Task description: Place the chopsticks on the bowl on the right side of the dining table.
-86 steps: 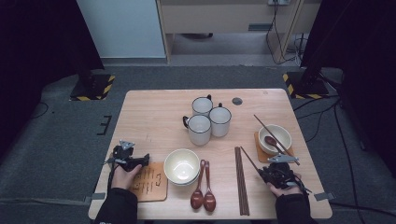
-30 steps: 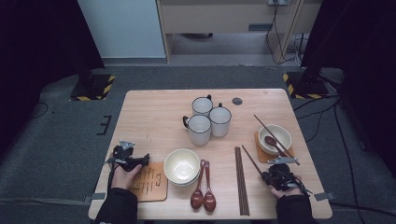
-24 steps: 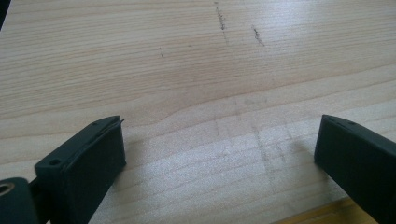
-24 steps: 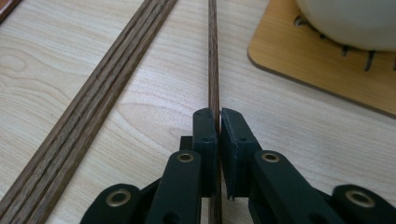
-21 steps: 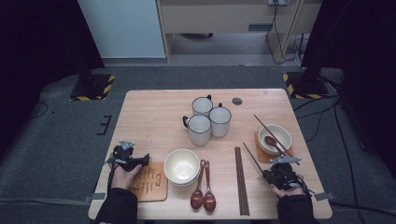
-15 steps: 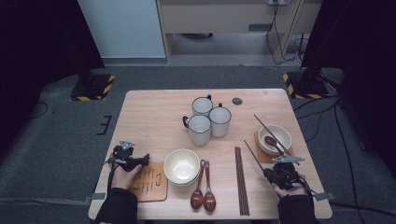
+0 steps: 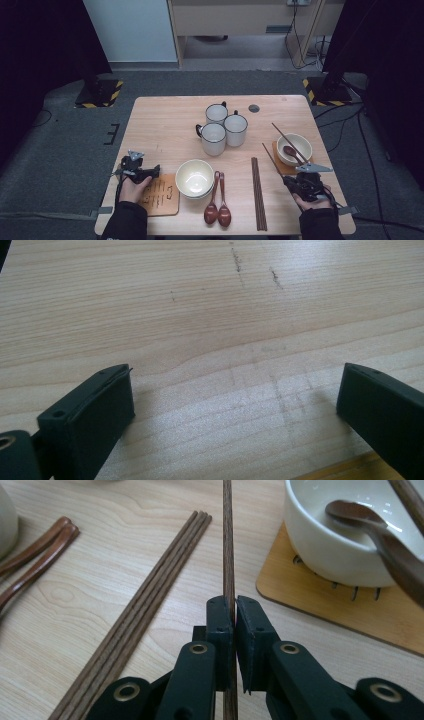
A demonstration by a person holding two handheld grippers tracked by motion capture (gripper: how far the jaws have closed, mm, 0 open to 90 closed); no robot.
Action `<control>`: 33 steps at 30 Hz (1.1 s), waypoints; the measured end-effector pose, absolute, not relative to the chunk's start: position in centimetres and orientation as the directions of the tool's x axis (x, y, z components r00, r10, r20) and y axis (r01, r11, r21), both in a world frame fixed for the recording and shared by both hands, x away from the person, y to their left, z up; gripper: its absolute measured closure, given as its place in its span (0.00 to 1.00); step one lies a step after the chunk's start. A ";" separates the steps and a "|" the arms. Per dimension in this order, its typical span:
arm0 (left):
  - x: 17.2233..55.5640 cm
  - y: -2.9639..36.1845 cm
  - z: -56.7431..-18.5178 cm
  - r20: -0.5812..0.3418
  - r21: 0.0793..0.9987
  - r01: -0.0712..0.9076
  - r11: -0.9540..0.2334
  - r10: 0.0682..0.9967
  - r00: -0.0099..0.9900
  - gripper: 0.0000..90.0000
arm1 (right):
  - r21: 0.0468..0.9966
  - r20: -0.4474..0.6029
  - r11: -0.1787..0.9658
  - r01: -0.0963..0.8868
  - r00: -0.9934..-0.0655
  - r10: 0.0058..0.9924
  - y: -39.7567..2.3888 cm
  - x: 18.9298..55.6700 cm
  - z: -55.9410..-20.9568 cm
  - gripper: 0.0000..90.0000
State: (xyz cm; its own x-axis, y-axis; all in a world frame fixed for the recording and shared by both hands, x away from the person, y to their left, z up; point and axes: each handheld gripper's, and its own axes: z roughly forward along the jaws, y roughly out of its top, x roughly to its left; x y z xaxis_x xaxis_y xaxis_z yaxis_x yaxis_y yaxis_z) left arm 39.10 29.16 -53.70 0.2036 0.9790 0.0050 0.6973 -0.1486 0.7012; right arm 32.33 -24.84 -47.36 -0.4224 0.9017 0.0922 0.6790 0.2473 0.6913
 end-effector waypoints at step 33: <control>39.1 29.2 -53.7 0.005 0.701 0.697 -0.148 0.979 0.204 0.01 | 0.798 0.144 0.146 0.585 -0.420 0.896 -26.7 32.7 -42.0 0.94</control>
State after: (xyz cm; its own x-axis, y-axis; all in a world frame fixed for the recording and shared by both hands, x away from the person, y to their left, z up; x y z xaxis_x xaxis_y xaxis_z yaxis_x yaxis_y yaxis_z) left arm 39.10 29.15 -53.70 0.2036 0.9790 0.0047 0.6972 -0.1483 0.7013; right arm 32.65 -26.66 -42.02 -0.4201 0.8960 0.1437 0.5845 0.1460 0.7982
